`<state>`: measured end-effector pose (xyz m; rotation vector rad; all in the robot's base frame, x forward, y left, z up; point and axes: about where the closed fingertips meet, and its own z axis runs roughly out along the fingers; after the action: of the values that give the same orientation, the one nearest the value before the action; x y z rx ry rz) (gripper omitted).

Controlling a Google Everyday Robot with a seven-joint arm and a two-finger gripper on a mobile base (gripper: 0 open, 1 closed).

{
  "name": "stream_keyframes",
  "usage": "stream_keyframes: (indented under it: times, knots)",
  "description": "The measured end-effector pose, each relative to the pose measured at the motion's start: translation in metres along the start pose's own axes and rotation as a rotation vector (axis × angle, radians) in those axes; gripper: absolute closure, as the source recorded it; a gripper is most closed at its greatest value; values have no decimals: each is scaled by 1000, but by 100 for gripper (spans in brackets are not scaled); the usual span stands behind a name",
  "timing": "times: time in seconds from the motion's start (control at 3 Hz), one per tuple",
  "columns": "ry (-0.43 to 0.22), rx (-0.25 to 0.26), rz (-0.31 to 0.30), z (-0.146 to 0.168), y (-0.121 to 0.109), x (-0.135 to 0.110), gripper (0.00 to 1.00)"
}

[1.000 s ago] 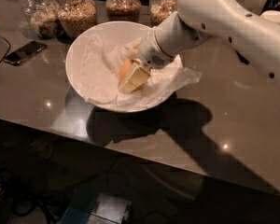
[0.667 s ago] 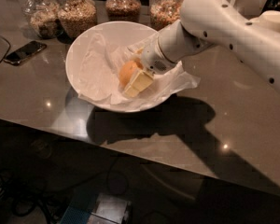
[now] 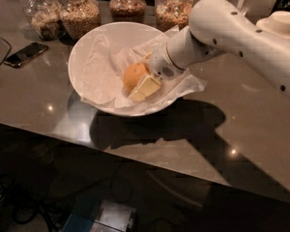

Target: Pick orange from white bowl

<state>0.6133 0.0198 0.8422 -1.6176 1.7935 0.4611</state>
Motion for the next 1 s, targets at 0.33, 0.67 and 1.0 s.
stream_keyframes:
  times: [0.33, 0.67, 1.0]
  knots:
    - [3, 0, 34, 4, 2, 12, 46]
    - [-1, 0, 42, 2, 3, 14, 69]
    - [-15, -2, 42, 1, 5, 12, 92]
